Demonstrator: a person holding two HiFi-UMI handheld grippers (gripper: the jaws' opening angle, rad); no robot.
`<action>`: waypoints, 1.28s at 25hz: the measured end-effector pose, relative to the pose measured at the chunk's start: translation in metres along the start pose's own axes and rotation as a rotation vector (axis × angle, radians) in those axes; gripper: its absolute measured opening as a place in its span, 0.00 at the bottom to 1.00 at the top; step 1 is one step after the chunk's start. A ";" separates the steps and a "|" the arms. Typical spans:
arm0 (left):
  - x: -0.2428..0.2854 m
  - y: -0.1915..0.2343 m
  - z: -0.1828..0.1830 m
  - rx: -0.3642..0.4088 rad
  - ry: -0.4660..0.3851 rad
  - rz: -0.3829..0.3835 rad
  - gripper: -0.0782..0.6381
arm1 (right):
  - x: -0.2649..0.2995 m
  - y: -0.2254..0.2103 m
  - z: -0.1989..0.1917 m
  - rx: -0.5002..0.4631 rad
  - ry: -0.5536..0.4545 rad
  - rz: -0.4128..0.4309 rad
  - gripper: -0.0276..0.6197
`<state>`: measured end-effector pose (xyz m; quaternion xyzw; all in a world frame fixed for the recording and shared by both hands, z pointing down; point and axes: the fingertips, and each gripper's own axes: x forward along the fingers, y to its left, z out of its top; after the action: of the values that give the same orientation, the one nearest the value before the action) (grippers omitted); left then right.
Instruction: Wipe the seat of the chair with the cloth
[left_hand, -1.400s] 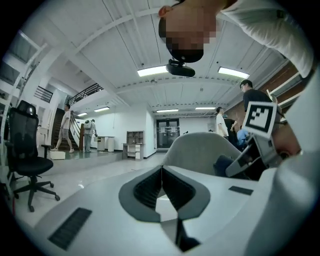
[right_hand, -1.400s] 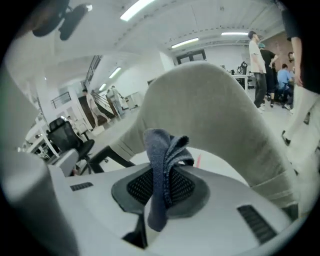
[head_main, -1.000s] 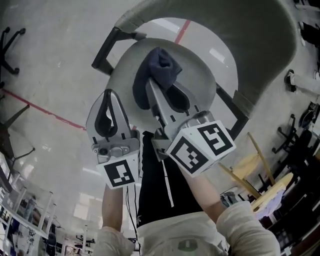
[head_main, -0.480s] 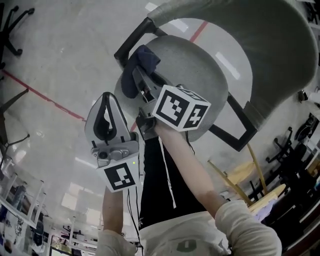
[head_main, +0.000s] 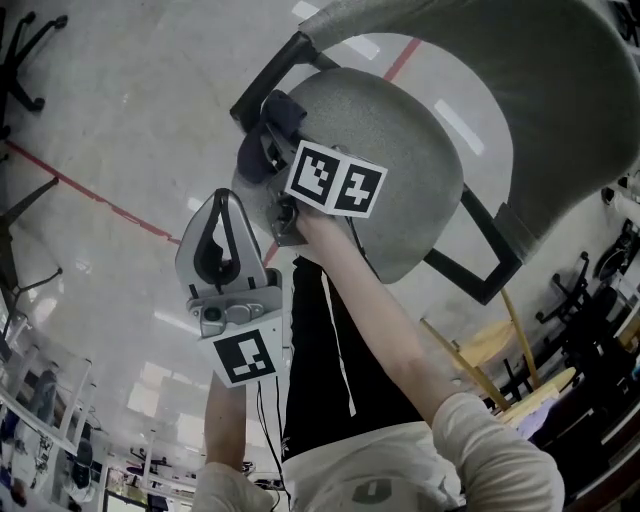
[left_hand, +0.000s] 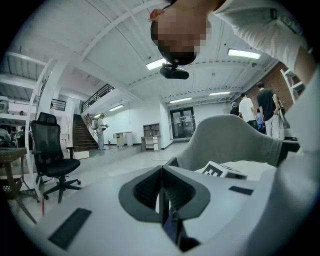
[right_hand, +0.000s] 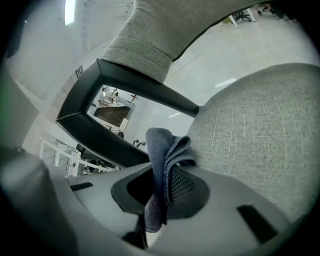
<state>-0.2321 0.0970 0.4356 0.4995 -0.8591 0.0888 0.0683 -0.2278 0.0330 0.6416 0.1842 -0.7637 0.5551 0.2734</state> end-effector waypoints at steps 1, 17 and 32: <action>0.000 0.000 -0.002 -0.001 0.001 -0.003 0.13 | 0.004 -0.003 -0.001 -0.013 0.008 -0.010 0.13; 0.008 -0.039 0.002 0.005 -0.019 -0.098 0.13 | -0.039 -0.061 0.000 -0.090 -0.029 -0.175 0.13; 0.012 -0.120 0.011 0.025 -0.037 -0.299 0.13 | -0.164 -0.161 -0.006 -0.043 -0.128 -0.396 0.13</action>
<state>-0.1342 0.0266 0.4379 0.6241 -0.7751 0.0792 0.0584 -0.0046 -0.0157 0.6613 0.3595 -0.7402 0.4612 0.3321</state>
